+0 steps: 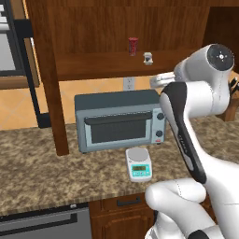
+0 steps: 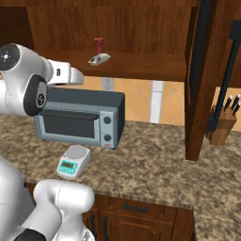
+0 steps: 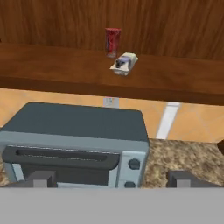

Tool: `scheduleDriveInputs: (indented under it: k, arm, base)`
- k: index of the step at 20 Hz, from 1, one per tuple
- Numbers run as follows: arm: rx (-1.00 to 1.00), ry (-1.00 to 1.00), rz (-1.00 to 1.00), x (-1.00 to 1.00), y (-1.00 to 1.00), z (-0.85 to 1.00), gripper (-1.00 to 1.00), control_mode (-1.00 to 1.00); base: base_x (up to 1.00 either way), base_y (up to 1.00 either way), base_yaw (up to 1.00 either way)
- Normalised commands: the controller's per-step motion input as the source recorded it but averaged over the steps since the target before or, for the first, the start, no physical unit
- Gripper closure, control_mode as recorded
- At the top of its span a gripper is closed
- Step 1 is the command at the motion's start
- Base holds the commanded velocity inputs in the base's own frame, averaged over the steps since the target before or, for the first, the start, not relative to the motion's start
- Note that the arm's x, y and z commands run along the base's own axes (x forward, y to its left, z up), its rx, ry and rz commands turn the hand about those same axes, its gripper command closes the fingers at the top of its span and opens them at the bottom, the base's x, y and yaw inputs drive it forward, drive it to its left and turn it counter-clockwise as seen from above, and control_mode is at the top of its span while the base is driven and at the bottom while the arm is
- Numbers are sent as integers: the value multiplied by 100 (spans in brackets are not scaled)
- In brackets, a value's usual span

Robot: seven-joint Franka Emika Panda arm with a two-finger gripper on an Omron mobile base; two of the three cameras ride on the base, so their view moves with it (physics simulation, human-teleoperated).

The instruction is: Pick the bar and place it on the digital scale for weighing, and close the cabinet.

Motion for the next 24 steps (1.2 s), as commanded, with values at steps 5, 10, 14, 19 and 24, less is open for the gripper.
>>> scheduleDriveInputs:
  k: [5,10,14,19,24]
  arm:
    - [0,0,-7,38,1,22,-100,-100]
    - [5,1,-3,26,4,33,-100,-100]
    - [2,4,0,58,0,3,-100,-100]
    - [0,6,0,68,1,0,-100,-100]
    - [0,4,0,54,0,-1,-100,-100]
  base:
    - [0,0,0]
    - [0,0,0]
    - [0,0,0]
    - [0,0,0]
    - [0,0,0]
